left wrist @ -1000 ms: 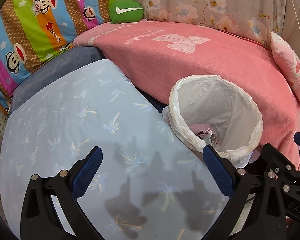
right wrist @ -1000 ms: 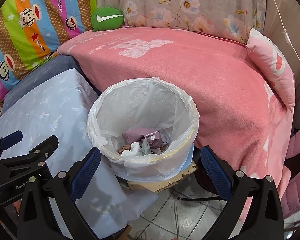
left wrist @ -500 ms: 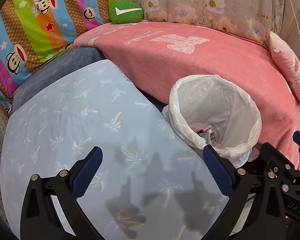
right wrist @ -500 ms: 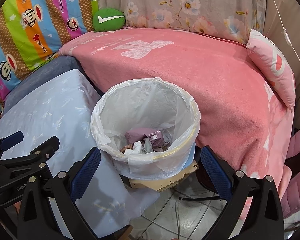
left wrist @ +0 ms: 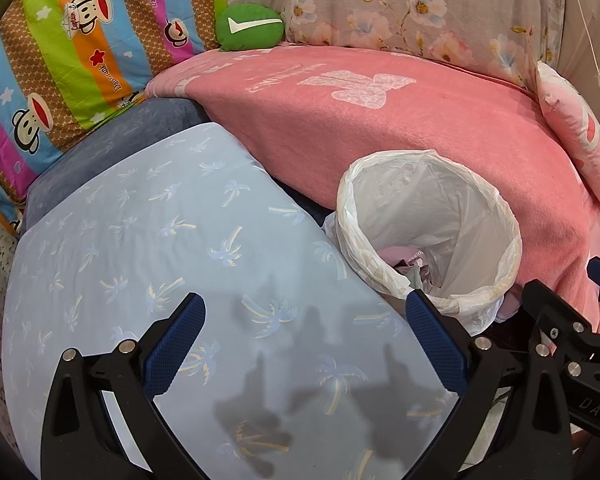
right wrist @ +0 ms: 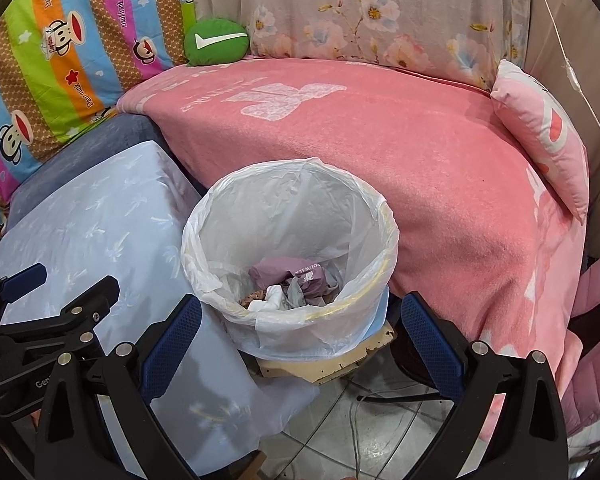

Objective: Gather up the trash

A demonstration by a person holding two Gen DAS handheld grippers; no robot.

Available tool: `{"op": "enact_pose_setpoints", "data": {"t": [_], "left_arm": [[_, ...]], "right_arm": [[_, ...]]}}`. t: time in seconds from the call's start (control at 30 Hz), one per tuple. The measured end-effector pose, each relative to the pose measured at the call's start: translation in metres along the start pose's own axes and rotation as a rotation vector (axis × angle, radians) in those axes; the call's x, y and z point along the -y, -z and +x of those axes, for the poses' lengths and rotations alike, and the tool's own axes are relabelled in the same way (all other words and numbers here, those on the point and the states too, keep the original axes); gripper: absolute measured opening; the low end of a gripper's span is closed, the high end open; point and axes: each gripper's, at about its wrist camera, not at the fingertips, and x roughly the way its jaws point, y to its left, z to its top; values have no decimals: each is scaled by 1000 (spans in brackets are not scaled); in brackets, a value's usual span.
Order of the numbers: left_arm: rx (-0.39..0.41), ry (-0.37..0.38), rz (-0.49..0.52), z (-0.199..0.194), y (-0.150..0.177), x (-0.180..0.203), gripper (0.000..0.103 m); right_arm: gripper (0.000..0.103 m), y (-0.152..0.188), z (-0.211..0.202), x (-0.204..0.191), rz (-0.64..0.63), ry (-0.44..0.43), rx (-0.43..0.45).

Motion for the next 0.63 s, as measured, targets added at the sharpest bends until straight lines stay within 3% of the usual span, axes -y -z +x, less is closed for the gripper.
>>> {"op": "enact_pose_setpoints", "data": {"t": [0.63], "left_arm": [[12,15,21,-1,0,2,96]], "right_arm": [[99,0,-1,7,14,7,4]]}}
